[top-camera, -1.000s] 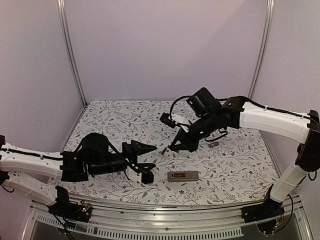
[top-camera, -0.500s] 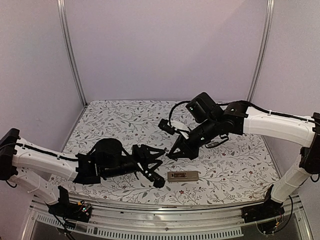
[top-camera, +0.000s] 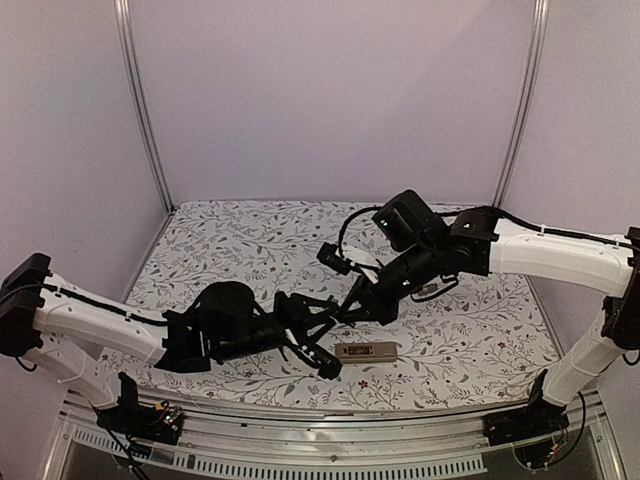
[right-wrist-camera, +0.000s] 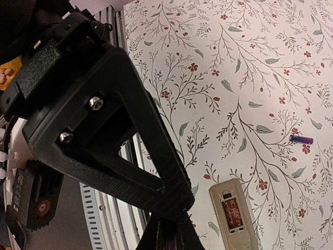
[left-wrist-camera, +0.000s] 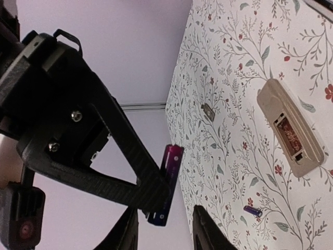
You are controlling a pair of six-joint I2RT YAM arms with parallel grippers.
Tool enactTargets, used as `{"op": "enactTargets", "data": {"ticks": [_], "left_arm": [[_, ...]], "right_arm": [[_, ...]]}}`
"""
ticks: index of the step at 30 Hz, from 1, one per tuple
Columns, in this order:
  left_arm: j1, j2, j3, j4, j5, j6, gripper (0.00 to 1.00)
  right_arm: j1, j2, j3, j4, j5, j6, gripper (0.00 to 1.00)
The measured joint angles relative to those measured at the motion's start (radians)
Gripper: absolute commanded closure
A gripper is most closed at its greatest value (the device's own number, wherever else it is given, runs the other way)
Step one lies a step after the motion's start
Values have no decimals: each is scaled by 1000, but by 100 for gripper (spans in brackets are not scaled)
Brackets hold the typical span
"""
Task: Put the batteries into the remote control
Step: Pass from the right arm to the left, then place the battery in the battery compartment.
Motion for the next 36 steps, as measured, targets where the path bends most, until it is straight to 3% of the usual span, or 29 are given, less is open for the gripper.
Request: {"op": "enactTargets", "data": {"ticks": [13,18,22,28,36], "left_arm": [[-11,7,3,26,-29,11,100],[-14,19,3,39,-42,5,100],[-19,25,11,26,-64,-55,100],[-29,37,150,-177,-111,-325,100],[-23,72,199,-403,-102,-662,100]], "right_arm": [[16,-15,-9,8,2,13,100],[16,-15,-9,3,13,12,99],[16,-15,-10,4,29,13,79],[-1,-40,-63,63,84,43,45],[-109,-153,-207,192,98,88,16]]}}
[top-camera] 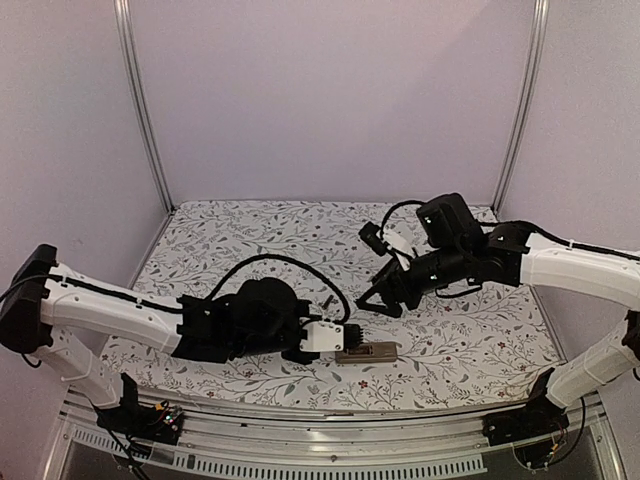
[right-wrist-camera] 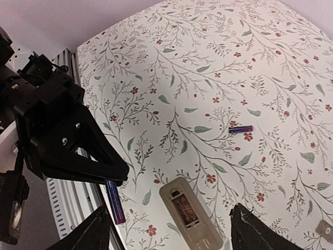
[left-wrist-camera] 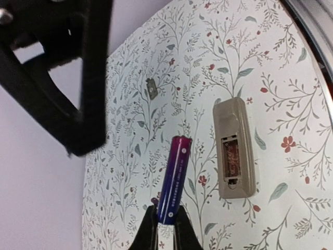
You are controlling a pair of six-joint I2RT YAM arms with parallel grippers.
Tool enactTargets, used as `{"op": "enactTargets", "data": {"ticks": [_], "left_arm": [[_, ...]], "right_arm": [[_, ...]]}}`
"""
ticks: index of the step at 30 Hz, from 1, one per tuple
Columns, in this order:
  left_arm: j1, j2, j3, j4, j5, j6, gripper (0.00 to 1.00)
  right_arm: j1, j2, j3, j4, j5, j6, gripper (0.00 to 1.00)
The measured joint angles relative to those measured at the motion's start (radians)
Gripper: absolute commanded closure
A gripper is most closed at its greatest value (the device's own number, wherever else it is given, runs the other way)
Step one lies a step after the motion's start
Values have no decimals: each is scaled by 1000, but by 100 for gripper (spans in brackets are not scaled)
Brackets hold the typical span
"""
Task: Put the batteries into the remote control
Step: Place the battery in the battery compartment.
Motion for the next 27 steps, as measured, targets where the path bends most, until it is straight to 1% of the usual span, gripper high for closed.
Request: {"op": "enactTargets", "data": {"ticks": [1,3,6,9,13,15,19,27], "left_arm": [[6,18,13,-43,14,-42,100],[24,60,45,-128,54,-124,100],[69,132,94,-227,119,-222,100],[107,218,171,-318,173,-298,100],[129,304,244,-382,213,-360,100],[136,320,248,-395,236,-379,100],[142,346,264,-422,277,-403,100],[132,448,411,-495,269,-484,100]], "right_arm": [[-27,-32,-37,31,-1,3,9],[-68,-95,-119,101,0,2,7],[-96,-166,-248,197,17,-2,7],[-97,-156,-334,237,58,53,13],[-117,-89,-370,244,128,225,16],[-124,-74,-385,250,166,316,19],[-124,-72,-414,256,233,466,20],[-124,-38,-420,258,267,535,20]]}}
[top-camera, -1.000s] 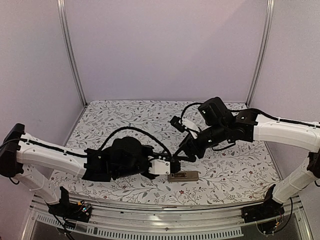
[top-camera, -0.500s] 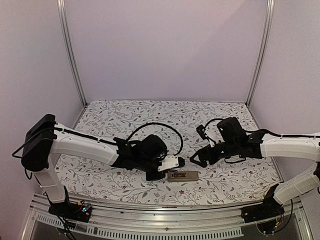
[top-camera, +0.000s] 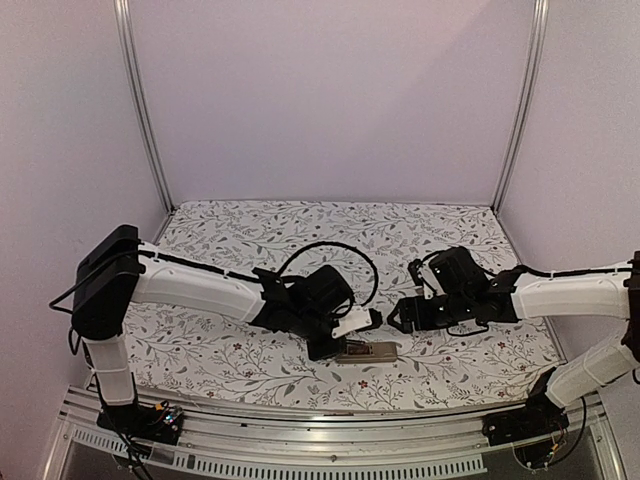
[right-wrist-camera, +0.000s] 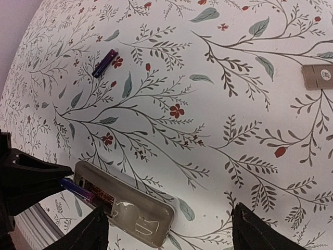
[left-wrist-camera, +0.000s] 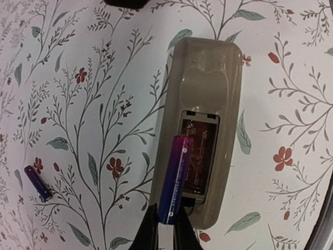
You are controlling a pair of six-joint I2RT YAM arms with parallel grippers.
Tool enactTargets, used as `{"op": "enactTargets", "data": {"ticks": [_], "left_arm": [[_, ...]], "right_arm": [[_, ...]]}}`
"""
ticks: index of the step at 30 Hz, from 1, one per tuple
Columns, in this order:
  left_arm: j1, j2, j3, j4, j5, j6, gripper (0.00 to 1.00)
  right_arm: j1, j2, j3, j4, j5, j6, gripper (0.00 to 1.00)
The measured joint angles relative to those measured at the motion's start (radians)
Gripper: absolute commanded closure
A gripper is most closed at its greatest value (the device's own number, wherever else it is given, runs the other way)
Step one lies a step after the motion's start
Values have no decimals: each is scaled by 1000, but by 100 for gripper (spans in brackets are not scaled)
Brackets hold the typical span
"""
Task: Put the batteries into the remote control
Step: Place the battery in the battery compartment.
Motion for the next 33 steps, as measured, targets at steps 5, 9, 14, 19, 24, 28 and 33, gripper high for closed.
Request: {"op": "enactTargets", "data": {"ticks": [5,9,14,19,24,28,33], "left_arm": [[-23,7,20,-46,-30,-50,100],[-49,39,52,-78,-47,-87,100],[-62,67,90,-98,-81,-129,100],[-70,88,135,-152,-109,-168,100],[-82,105,172,-201,-150,-198,100],[-85,107,183,-230,-181,-217,100],[-81,99,177,-236,-205,-217,100]], "right_arm": [[0,6,0,-1,0,11,21],[0,6,0,-1,-1,18,21],[0,6,0,-1,-1,22,21],[0,2,0,-2,-1,23,21],[0,-4,0,-1,-2,23,21],[0,-6,0,-1,-3,22,21],[0,-6,0,-1,-8,22,21]]}}
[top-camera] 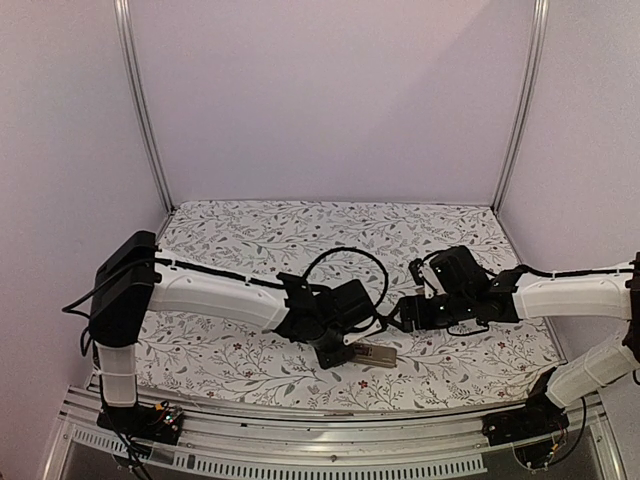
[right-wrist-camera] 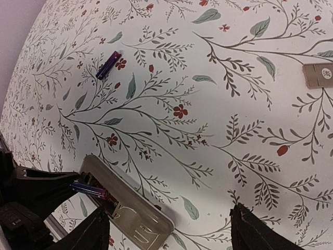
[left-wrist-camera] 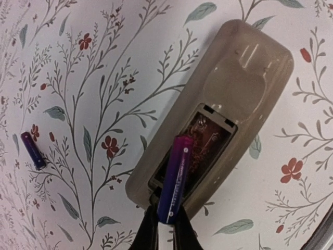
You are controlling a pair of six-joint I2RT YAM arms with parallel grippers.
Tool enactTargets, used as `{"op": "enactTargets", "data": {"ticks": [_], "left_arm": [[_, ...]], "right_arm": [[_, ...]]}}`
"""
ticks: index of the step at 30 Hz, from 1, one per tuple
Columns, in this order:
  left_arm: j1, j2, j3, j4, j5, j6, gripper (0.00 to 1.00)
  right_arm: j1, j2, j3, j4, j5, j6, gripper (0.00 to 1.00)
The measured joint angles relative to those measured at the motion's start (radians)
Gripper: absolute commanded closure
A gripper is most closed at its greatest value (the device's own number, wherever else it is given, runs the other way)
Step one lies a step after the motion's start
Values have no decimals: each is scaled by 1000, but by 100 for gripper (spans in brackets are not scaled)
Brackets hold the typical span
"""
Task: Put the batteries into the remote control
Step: Place the battery in the battery compartment.
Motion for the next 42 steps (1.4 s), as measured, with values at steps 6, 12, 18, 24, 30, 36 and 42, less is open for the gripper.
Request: {"op": "enactTargets", "data": {"ticks": [6,12,18,24,30,36,42], "left_arm": [[3,-1,-12,6,-8,43,100],[4,-1,-17,17,-3,112,100],[4,10,-5,20,-8,168,100],[4,14,-2,29,-10,202,100],[5,16,-2,66,-6,230,100],[24,31,-9,126,-7,245,100],[25,19,-35,159,5,249,100]], "right_arm": [[0,0,0,0,-17,1,21],[0,-21,-4,0,-29,4,21],[0,-20,-5,3,-69,1,21],[0,-18,-22,33,-132,-50,22],[-5,3,-23,54,-158,-107,24],[-17,24,-28,71,-168,-123,23],[-19,24,-30,87,-180,-152,24]]}}
